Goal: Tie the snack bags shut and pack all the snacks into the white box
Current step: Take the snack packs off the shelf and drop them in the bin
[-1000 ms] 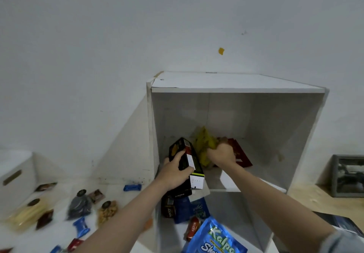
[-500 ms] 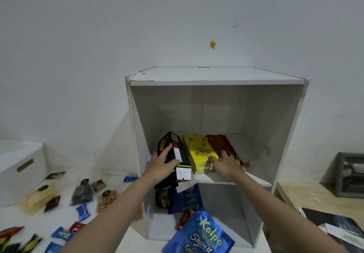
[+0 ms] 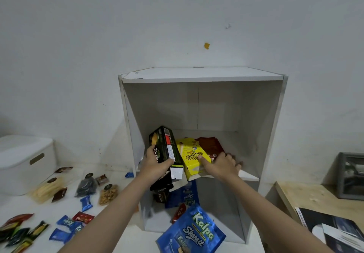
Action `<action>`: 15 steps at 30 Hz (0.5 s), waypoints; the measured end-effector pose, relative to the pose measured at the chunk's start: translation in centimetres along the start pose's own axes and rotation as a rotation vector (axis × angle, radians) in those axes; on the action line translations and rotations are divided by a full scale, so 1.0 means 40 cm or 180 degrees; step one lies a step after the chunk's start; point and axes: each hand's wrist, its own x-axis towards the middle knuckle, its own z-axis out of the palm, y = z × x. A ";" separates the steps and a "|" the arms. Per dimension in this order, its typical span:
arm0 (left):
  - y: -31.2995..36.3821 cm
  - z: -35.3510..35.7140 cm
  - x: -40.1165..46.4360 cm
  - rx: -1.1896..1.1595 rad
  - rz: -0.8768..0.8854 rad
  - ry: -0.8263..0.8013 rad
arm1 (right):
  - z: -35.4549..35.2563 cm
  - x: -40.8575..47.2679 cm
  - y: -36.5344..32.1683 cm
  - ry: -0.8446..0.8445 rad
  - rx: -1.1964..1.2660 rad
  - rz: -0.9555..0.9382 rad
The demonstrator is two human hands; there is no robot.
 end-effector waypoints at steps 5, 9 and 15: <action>0.016 0.033 -0.021 -0.0122 0.0236 -0.0058 | -0.015 -0.021 -0.009 -0.0006 0.0760 -0.0158; 0.028 0.054 -0.037 -0.0421 0.0032 -0.0177 | -0.032 -0.022 -0.005 -0.0192 0.1879 0.0076; 0.023 0.067 -0.059 -0.0895 0.0018 -0.0216 | -0.076 -0.046 0.009 -0.0822 0.2515 0.0301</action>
